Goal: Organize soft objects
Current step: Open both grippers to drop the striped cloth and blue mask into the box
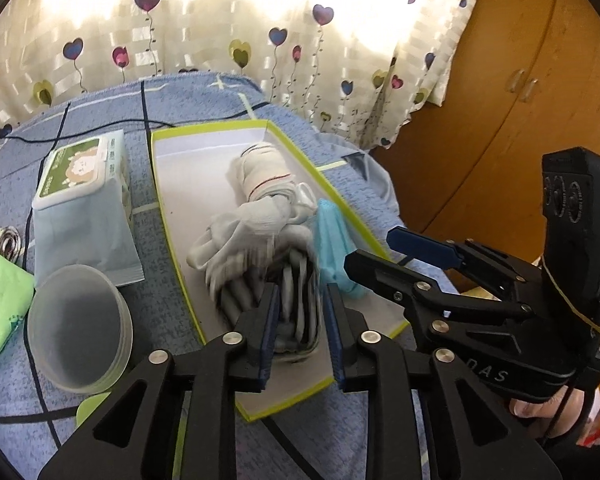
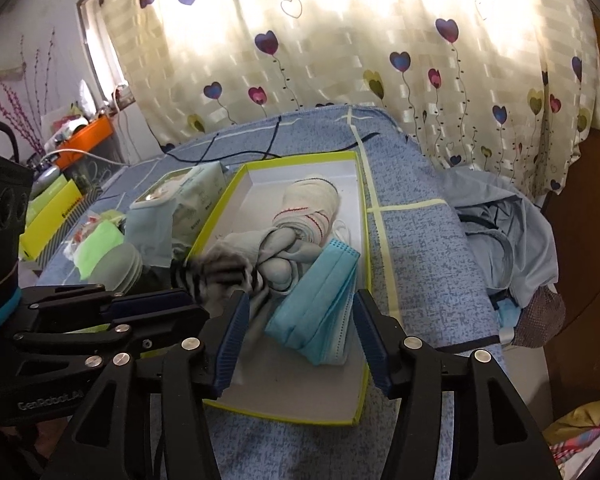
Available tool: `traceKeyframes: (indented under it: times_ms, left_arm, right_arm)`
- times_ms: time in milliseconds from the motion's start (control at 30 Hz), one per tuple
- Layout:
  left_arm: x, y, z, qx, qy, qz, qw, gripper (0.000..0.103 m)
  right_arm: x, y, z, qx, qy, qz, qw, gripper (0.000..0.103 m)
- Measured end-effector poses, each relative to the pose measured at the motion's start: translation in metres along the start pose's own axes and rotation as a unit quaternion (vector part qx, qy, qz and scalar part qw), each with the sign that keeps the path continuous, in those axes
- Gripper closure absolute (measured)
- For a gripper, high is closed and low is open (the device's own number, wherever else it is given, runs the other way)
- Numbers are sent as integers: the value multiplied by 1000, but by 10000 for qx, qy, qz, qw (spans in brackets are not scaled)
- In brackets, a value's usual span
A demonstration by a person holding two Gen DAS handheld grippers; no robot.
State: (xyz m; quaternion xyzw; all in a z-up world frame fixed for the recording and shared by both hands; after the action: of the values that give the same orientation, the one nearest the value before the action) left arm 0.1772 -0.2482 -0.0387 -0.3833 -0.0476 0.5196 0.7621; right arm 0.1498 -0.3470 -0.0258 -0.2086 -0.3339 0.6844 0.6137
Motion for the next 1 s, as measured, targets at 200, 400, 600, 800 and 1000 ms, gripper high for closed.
traceKeyframes:
  times_ms: [200,400,600,800,1000]
  left_arm:
    - [1,1,9,-94,-17,31,9999,78]
    - [1,-1,27,-322,-62,30,9995,78]
    - [2,-2,48,-578,-99,46,9983,78]
    - [8,0,66,-724,-194,73,9972,78]
    - [15,7,82,-818,-213,112,9964,78]
  right_arm:
    - [2,1,7,-44,34,14,10000,49]
    - [9,-1,18,-162,16,44,9999,42]
    - [19,-5,30,-309,-6,96,9995,40]
    - [32,-7,40,-402,5,177,9990,39]
    - [48,-9,47,-464,-31,280,9985,38]
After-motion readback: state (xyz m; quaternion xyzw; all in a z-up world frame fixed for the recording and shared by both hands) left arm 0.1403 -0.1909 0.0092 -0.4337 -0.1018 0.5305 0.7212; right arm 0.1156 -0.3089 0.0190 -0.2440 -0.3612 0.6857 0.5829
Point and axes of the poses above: each gripper's, at about its wrist camera, not at the fingertips, and z roughly against the way its jaws point, x to its left, y to its underside, the point moved 7 cm from there along -z, roughly the way its jaws point, and after that the axes turned 5 degrees about y, right-handed, at the moved point
